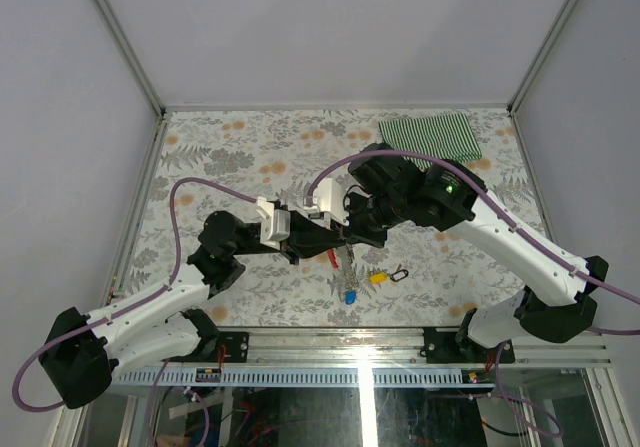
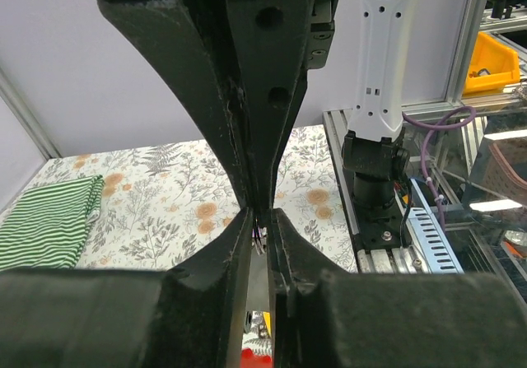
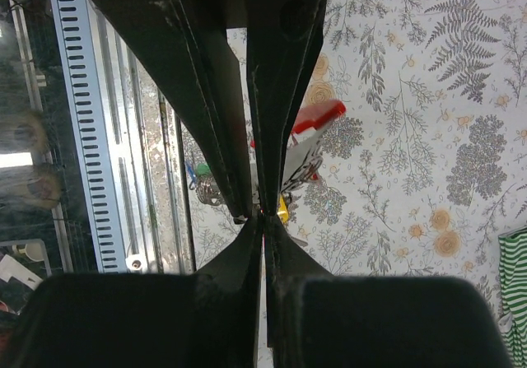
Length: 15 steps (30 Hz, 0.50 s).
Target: Put the keys on the keyring
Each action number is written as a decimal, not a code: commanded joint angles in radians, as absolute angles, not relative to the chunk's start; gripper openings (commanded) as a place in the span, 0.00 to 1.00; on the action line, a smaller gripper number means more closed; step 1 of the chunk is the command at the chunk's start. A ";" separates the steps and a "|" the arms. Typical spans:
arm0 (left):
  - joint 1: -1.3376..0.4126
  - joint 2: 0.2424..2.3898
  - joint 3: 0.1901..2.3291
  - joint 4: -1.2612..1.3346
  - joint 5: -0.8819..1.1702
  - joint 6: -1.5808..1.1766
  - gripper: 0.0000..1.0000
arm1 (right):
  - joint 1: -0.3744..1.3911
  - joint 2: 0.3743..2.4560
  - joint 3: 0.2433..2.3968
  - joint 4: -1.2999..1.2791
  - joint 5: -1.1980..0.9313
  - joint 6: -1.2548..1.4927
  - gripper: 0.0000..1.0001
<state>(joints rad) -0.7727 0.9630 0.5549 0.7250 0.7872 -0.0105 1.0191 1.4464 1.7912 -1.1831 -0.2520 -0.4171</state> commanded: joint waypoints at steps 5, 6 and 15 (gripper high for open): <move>-0.780 0.953 0.586 0.724 0.810 0.000 0.14 | 1.028 1.392 1.795 -1.111 -0.231 -0.423 0.00; -0.779 0.953 0.586 0.722 0.810 0.001 0.15 | 1.029 1.390 1.796 -1.109 -0.229 -0.424 0.00; -0.779 0.955 0.586 0.719 0.813 0.003 0.16 | 1.028 1.382 1.790 -1.105 -0.221 -0.423 0.00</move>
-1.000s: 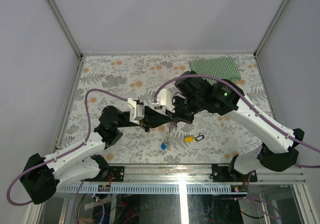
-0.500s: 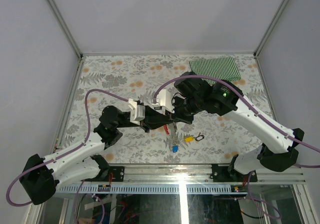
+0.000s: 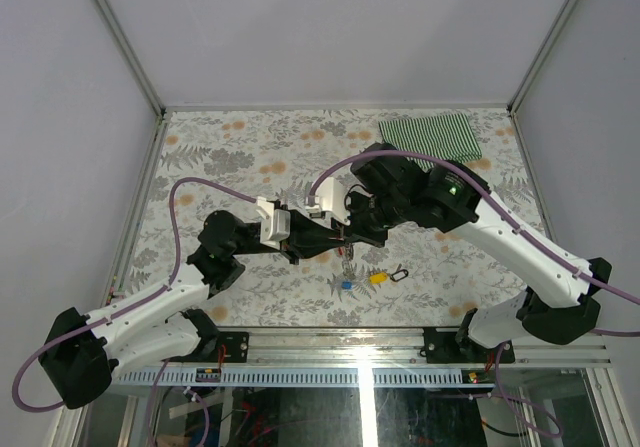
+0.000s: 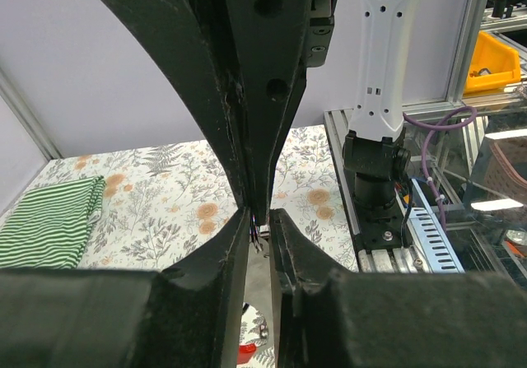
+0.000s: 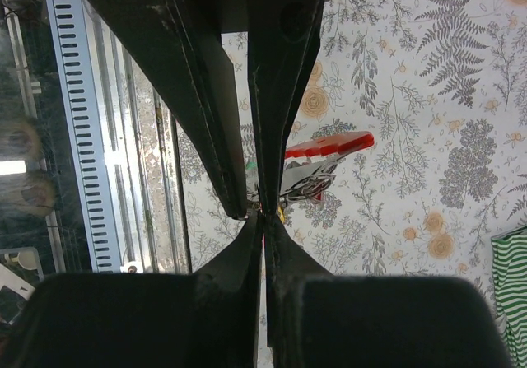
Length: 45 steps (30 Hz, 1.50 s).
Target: Put the keys on the keyring
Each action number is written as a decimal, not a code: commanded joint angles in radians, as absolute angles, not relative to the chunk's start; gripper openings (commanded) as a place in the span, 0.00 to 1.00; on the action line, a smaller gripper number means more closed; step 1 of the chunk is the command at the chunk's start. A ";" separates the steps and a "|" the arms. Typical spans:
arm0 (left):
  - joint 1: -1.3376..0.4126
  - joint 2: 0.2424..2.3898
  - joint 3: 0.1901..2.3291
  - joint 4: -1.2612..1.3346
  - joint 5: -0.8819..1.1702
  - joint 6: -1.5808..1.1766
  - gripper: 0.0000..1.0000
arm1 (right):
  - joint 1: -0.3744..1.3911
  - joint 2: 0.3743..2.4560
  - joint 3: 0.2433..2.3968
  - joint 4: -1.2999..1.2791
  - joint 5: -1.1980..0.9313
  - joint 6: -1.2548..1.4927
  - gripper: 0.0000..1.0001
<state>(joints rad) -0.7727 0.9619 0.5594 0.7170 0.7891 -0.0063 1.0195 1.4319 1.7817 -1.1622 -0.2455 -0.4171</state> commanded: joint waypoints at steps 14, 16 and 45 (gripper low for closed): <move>-0.779 0.956 0.587 0.713 0.815 0.005 0.00 | 1.029 1.378 1.783 -1.094 -0.220 -0.424 0.00; -0.780 0.955 0.586 0.710 0.817 0.005 0.00 | 1.028 1.373 1.778 -1.090 -0.216 -0.423 0.00; -0.779 0.930 0.326 1.416 0.451 -0.258 0.00 | 1.028 0.992 1.254 -0.313 0.002 0.128 0.31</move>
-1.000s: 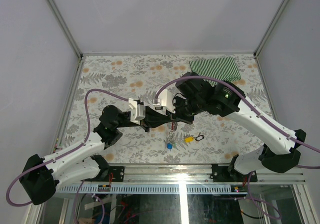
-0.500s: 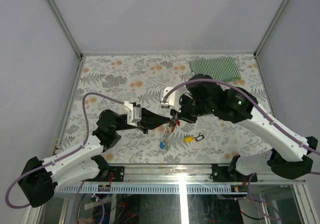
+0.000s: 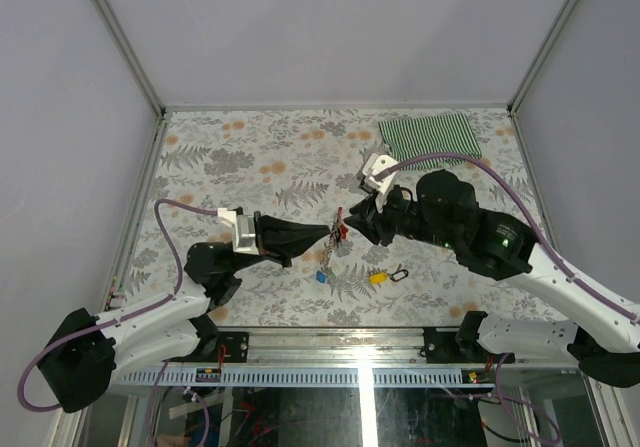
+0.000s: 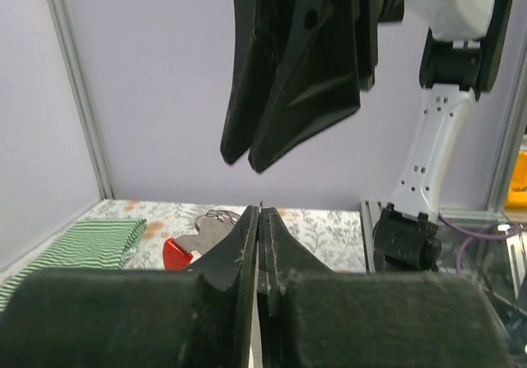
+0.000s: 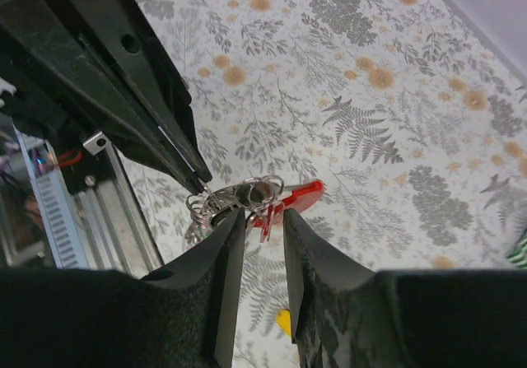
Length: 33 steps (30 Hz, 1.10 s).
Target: Put the keys on the keyring
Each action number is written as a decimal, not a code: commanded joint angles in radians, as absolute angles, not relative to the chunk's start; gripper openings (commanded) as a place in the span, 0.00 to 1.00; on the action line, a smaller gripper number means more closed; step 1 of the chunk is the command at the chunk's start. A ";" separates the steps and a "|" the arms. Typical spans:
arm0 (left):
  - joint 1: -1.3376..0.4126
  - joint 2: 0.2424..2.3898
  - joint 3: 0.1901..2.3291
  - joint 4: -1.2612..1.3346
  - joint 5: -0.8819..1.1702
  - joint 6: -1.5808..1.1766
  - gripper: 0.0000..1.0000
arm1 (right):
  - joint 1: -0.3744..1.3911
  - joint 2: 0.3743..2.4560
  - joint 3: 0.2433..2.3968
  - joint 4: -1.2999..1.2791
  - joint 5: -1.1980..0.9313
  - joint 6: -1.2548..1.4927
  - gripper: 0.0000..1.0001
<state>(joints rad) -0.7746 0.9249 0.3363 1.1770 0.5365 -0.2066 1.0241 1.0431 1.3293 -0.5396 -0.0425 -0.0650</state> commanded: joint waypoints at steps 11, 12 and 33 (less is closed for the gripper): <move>-0.779 0.950 0.320 1.506 0.409 -0.282 0.00 | 1.028 0.924 1.108 -0.133 0.048 0.345 0.24; -0.778 0.950 0.321 1.507 0.411 -0.282 0.00 | 1.028 0.922 1.104 -0.125 0.040 0.348 0.25; -0.777 0.951 0.326 1.502 0.419 -0.281 0.00 | 1.028 0.971 1.091 -0.113 -0.070 0.353 0.29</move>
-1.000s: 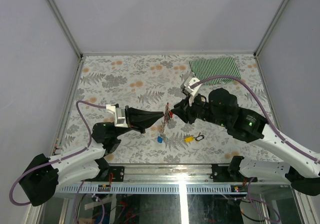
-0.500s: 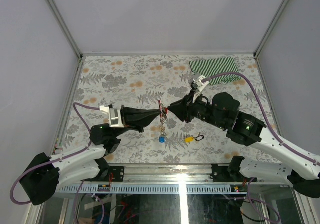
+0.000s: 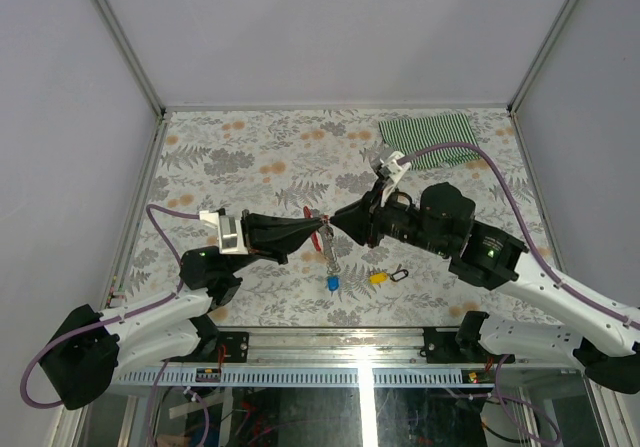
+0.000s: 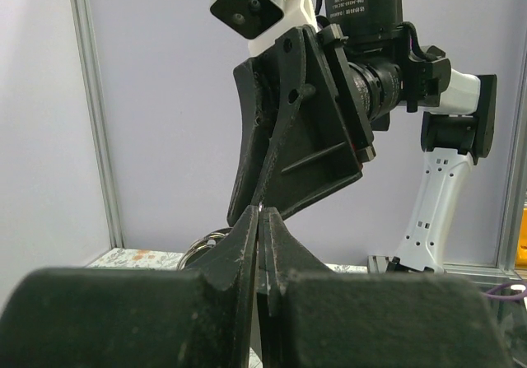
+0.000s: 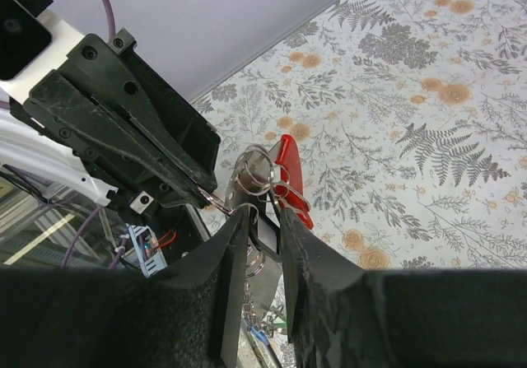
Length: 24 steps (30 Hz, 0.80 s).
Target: Put the keys on the keyring
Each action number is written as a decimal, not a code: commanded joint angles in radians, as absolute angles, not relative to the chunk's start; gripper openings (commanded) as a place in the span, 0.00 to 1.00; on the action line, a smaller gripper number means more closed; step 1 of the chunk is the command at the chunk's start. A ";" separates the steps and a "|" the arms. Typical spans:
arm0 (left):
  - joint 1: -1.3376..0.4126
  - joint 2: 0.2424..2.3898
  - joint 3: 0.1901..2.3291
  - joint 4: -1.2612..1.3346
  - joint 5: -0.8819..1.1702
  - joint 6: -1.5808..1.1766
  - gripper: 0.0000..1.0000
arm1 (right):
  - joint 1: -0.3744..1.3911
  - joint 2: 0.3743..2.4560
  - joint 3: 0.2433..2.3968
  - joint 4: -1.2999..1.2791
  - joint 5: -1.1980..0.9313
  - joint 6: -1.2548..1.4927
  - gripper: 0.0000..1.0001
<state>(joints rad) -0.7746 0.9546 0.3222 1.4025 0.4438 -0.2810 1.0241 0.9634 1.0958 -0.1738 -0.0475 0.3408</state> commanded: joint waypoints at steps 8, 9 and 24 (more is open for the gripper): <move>-0.778 0.949 0.329 1.506 0.422 -0.286 0.00 | 1.028 0.952 1.060 -0.086 -0.128 0.255 0.29; -0.778 0.948 0.330 1.507 0.425 -0.289 0.00 | 1.028 0.941 1.051 -0.074 -0.156 0.212 0.30; -0.779 0.933 0.363 1.390 0.506 -0.278 0.00 | 1.028 0.739 0.853 0.141 -0.140 -0.144 0.33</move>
<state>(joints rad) -0.7746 0.9543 0.3252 1.3903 0.4900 -0.2985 1.0241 0.7738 0.8364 0.0849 -0.1913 -0.0505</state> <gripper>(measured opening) 0.012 0.328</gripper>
